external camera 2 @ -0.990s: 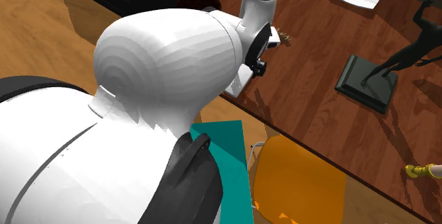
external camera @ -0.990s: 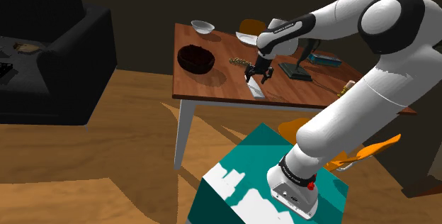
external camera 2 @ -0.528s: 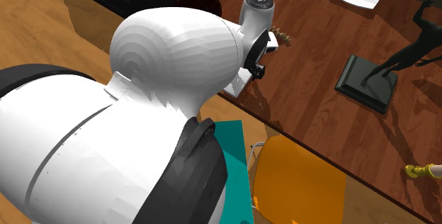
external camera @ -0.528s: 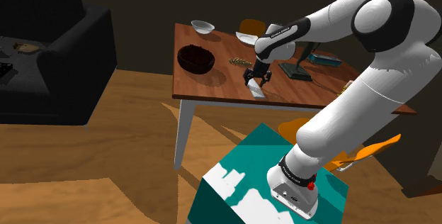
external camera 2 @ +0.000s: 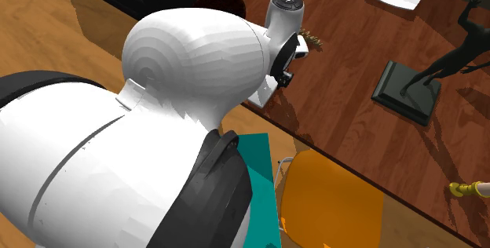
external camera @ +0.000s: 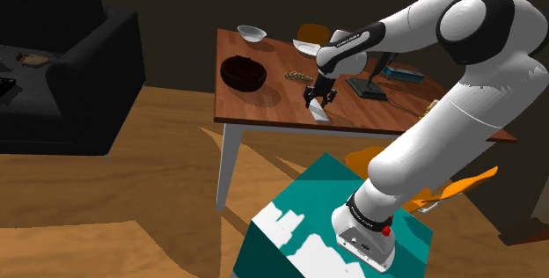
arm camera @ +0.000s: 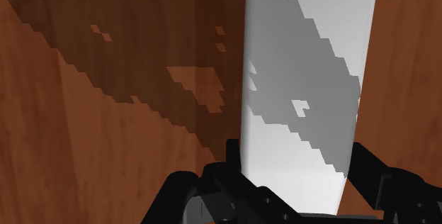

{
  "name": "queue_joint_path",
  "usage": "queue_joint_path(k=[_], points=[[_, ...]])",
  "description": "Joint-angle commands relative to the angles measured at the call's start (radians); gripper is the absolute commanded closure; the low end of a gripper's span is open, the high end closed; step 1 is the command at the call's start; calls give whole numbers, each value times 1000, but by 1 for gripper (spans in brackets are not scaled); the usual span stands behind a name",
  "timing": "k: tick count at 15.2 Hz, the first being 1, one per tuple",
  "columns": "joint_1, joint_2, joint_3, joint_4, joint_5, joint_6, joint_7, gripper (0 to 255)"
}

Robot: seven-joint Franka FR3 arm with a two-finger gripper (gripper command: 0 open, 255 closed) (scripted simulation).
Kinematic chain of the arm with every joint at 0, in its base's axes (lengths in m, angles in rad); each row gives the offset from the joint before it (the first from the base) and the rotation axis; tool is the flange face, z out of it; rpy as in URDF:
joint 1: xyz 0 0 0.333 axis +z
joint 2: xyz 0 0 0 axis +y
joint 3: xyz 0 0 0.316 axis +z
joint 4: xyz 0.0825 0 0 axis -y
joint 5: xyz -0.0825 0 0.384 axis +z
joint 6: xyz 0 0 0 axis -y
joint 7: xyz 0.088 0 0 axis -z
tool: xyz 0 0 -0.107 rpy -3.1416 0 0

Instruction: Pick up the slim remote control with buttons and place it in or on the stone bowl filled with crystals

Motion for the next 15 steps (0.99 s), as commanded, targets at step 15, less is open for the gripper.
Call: queue_joint_path(k=[15], points=[[-1,-80,5,50,-18,-129,14,255]])
